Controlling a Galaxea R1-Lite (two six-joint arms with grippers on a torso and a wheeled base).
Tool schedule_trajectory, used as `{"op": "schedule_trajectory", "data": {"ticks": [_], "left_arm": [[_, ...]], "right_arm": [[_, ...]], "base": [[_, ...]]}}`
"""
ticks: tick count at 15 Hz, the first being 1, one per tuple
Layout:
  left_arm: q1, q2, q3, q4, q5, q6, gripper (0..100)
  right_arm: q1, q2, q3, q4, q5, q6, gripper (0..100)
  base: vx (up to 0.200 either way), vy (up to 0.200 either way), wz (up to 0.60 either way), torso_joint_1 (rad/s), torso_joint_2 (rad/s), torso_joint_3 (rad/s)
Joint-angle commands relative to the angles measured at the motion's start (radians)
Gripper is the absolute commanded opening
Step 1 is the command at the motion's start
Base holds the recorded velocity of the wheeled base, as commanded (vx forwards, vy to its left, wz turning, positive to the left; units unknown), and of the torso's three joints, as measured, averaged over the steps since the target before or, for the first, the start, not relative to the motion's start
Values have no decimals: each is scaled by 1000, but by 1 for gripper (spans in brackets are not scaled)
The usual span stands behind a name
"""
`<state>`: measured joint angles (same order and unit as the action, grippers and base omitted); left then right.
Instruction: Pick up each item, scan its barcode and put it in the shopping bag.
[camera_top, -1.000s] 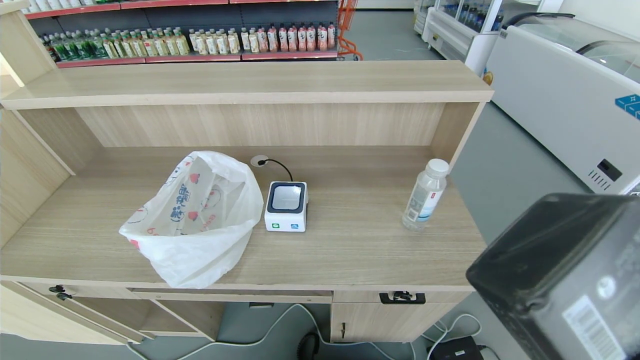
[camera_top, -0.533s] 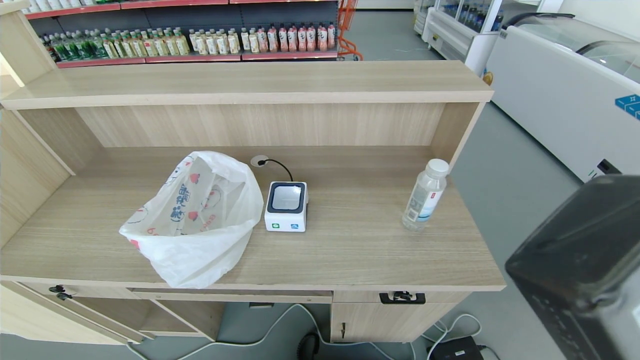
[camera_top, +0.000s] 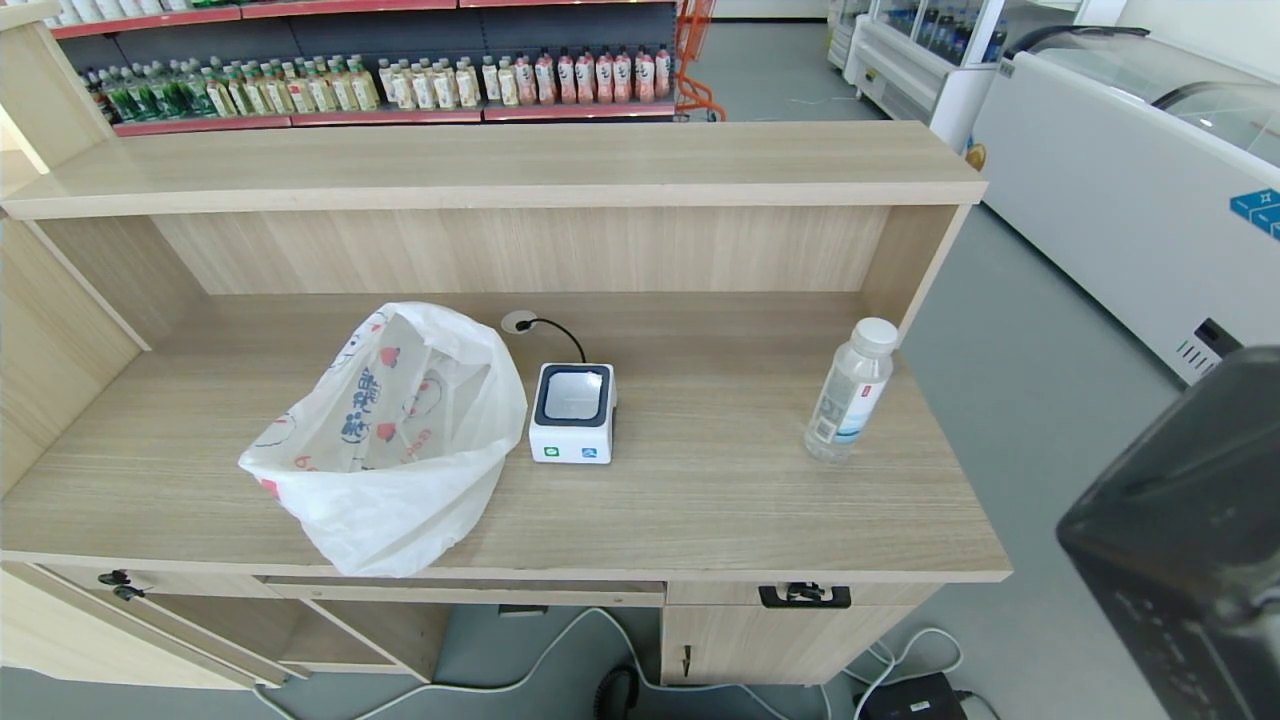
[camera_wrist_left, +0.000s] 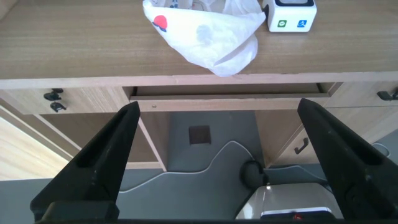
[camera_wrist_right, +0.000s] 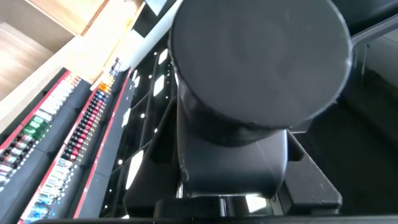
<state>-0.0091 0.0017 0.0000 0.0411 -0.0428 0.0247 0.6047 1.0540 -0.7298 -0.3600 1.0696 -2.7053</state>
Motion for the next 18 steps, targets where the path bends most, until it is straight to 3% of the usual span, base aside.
{"op": "schedule_trajectory", "data": {"ticks": [1,9,11,12,13,14,15,16,18], "left_arm": [[0,0,0,0,0,0,100],[0,0,0,0,0,0,100],[0,0,0,0,0,0,100],[0,0,0,0,0,0,100],[0,0,0,0,0,0,100],[0,0,0,0,0,0,100],[0,0,0,0,0,0,100],[0,0,0,0,0,0,100],[0,0,0,0,0,0,100]], "right_arm": [[0,1,-5,0,1,4,0],[-19,12,-48,0,1,84,0],[-89,11,-115,1,-40,292,0],[-184,20,-220,9,-161,526,0],[-356,26,-295,56,-298,889,0],[-454,15,-313,144,-459,1162,0],[-480,9,-341,236,-536,1326,0],[-522,7,-358,308,-525,1392,0],[-608,-16,-341,467,-358,1538,0]], "base": [[0,0,0,0,0,0],[0,0,0,0,0,0],[0,0,0,0,0,0],[0,0,0,0,0,0],[0,0,0,0,0,0],[0,0,0,0,0,0],[0,0,0,0,0,0],[0,0,0,0,0,0],[0,0,0,0,0,0]]}}
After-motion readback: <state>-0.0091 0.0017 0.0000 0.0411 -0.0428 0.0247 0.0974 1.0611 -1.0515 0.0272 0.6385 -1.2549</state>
